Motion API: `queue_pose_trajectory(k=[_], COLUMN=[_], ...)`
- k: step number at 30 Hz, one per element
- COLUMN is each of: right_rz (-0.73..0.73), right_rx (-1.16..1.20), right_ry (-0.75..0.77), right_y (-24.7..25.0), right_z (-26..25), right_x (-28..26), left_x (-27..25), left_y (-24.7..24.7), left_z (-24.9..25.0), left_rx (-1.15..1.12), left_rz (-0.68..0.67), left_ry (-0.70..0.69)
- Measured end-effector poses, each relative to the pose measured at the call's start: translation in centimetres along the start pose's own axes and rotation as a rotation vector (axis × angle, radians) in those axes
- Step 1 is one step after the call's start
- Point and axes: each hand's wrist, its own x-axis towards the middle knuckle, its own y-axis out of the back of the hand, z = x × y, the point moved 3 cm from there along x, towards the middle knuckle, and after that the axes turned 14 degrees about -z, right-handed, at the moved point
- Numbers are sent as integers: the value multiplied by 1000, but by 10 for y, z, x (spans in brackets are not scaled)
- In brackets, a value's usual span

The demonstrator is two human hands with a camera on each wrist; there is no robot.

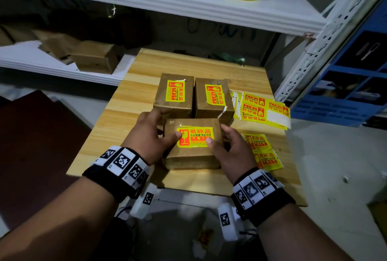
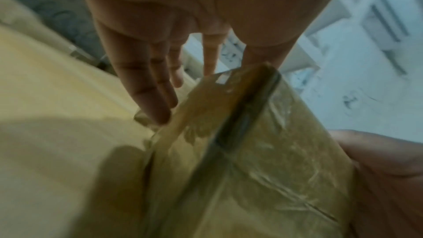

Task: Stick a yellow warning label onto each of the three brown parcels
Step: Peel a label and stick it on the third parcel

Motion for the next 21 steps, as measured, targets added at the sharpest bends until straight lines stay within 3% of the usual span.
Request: queue_pose_trajectory(k=[2,5,10,16,21], right_rz=[-49,-109,-201,-23,261], right_rx=[-51,-23,-334,-402,-358], right_ry=[22,61,110,258,356], right_y=[-5,-9,-23,-42,-46], right_z=[-2,-5,-17,-40,-85], right_x=[-6,-13,-22,-30,-18], left_x=[-5,-10,-23,-51,-64], left_y=[2,12,34,55,98], left_z=[5,4,-12,-31,-29], left_rx=[109,195,79,-35,-256], left_rz=[-34,-90,-136,-42,197], left_ry=[-62,-4,106,76,16])
